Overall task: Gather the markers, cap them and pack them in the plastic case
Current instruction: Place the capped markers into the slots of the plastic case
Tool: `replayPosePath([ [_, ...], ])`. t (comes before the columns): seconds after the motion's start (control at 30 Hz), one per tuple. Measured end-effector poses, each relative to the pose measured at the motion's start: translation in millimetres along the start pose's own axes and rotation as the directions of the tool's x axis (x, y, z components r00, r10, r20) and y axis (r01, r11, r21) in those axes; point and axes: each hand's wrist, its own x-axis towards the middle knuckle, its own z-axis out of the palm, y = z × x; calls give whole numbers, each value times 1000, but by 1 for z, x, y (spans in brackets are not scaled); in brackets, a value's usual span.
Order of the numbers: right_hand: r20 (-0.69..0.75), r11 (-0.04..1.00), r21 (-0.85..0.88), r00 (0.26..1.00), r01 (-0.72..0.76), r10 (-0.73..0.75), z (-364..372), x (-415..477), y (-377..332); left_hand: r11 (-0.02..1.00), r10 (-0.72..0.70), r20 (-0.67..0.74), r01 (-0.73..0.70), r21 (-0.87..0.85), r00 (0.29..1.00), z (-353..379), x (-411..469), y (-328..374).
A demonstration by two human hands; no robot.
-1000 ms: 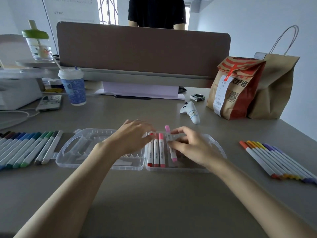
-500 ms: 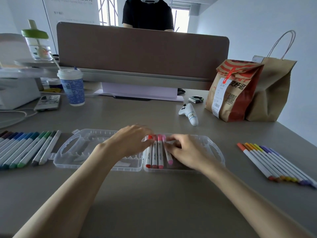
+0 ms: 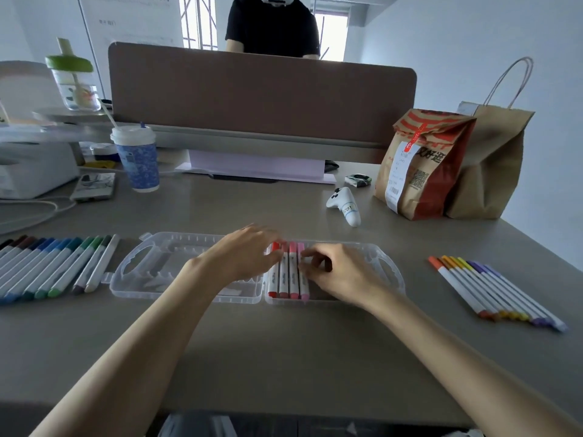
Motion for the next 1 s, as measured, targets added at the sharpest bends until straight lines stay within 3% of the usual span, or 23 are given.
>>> replayPosePath([
  [0.1,-78,998,20,995,63,-61,-18,-9,-1,1000,1,-35,-2,-13,999,0,-3,3],
  [0.17,-221,997,41,974,64,-54,-41,-22,10,998,-18,-113,11,-66,993,1,-1,10],
  [0.33,-498,996,-20,865,-82,61,-90,-79,62,985,70,-292,-113,-132,954,-1,19,82],
  [0.43,-582,983,-59,806,-175,109,-114,-110,89,977,75,-175,-108,-182,982,9,38,150],
  [0.57,-656,961,-203,754,-186,8,-129,-141,114,975,70,-27,-74,-210,997,34,73,227],
  [0.67,-685,968,-158,728,-197,37,-129,-151,120,989,-12,96,26,-147,995,49,99,261],
  [0.8,-666,969,-129,742,-211,73,-129,-149,128,983,-138,156,155,-100,978,67,119,265],
  [1.0,-655,970,-95,748,-222,107,-130,-150,133,981,-148,186,167,-93,971,69,127,252],
])
